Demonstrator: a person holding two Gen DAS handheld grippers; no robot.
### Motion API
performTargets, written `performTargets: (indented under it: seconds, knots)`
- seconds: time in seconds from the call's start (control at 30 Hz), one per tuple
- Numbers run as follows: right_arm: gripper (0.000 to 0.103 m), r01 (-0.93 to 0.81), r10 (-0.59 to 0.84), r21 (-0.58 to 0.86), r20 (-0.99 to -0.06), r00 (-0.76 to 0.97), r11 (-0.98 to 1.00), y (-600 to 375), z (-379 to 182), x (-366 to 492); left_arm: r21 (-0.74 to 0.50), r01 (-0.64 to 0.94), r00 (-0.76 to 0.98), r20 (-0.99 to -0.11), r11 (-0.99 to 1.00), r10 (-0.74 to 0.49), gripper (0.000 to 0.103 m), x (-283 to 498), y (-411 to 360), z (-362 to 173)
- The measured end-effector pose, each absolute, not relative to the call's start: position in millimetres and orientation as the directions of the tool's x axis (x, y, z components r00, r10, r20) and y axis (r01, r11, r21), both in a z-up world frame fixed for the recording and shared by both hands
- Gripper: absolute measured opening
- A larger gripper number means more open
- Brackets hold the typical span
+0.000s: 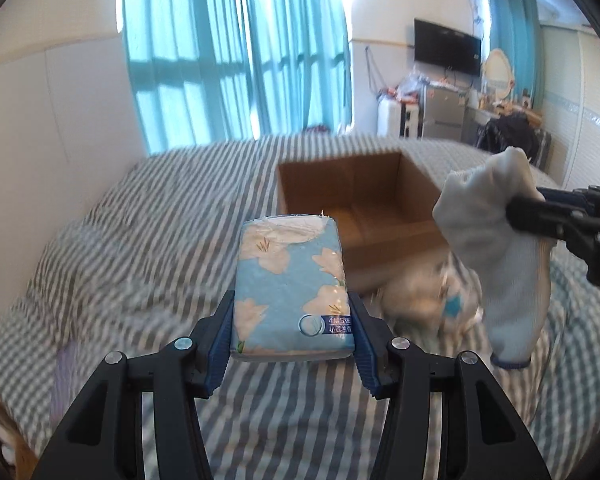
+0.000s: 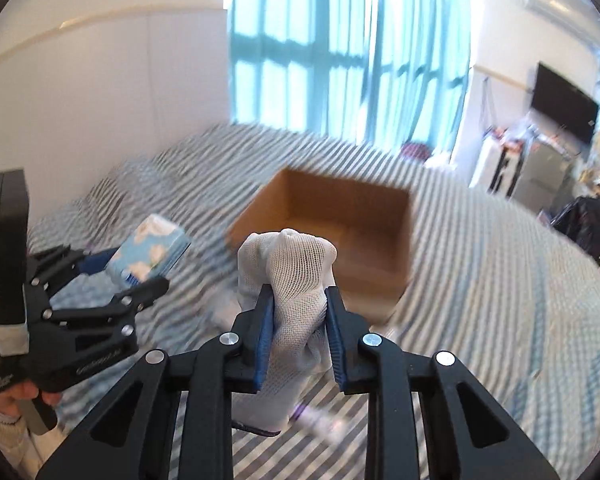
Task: Organize objects
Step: 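Carry the sock and tissue pack over the box and release both, then grasp the white toothpaste tube with the right tool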
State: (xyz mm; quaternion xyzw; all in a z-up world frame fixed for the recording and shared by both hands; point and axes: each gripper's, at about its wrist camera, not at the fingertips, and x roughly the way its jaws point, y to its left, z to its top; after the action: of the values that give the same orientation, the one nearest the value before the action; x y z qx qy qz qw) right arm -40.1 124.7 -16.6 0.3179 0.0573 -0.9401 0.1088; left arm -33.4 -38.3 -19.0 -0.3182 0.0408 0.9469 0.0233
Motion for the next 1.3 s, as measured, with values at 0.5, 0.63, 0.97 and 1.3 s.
performTargets:
  seconds: [0.5, 0.63, 0.97, 1.3]
  knots:
    - [0.024, 0.205, -0.149, -0.05, -0.521, -0.841, -0.978, 167.4, 22.4, -178.5, 0.02, -0.101, -0.813, -0.578, -0.995, 0.071, 0.054, -189.8, -5.6, -6.4]
    - [0.024, 0.213, -0.144, -0.059, -0.56, -0.816, -0.975, 170.8, -6.4, -220.7, 0.009, -0.11, -0.787, -0.611, -0.994, 0.082, 0.054, -214.2, 0.2, -31.2]
    - [0.032, 0.228, -0.2, 0.041, -0.642, -0.74, -0.973, 184.6, -64.6, -264.8, 0.029, -0.153, -0.75, -0.654, -0.988, 0.097, 0.054, -227.5, 12.4, -73.1]
    - [0.064, 0.193, -0.179, 0.034, -0.557, -0.811, -0.981, 190.0, -15.4, -212.6, 0.018, -0.129, -0.782, -0.617, -0.991, 0.091, 0.098, -188.2, 3.4, -40.7]
